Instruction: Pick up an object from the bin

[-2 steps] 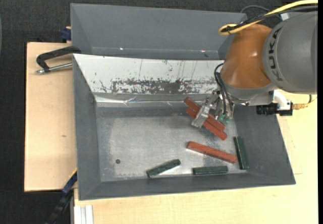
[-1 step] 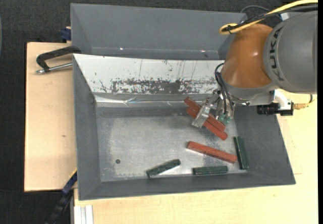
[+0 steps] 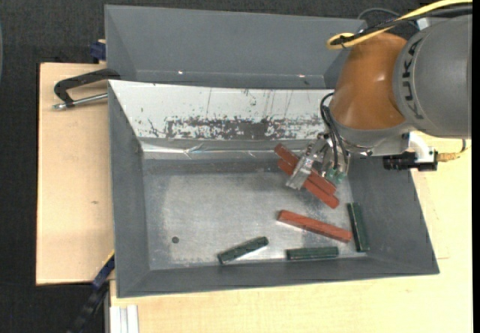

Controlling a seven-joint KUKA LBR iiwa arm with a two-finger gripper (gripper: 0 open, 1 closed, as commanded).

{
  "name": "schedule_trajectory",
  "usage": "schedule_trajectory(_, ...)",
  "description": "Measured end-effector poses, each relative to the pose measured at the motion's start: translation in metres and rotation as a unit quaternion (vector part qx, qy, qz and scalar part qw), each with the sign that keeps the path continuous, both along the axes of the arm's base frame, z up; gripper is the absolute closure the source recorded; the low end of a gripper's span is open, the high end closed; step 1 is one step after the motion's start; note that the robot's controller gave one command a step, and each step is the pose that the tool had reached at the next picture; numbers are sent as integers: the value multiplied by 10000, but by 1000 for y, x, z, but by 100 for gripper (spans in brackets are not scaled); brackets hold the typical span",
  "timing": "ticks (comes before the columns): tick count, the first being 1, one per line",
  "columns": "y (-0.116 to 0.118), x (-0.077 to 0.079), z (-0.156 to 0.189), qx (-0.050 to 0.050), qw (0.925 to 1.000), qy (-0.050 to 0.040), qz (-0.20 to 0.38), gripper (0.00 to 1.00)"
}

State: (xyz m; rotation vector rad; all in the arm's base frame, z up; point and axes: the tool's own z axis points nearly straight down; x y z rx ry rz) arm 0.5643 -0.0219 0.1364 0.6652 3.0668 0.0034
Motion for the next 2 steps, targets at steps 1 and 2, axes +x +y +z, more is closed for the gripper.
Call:
schedule_trajectory(1,0,1,7,-1,10000,-7,3,100)
schedule_trajectory(2,0,1,12,0,10000,-11,3,100)
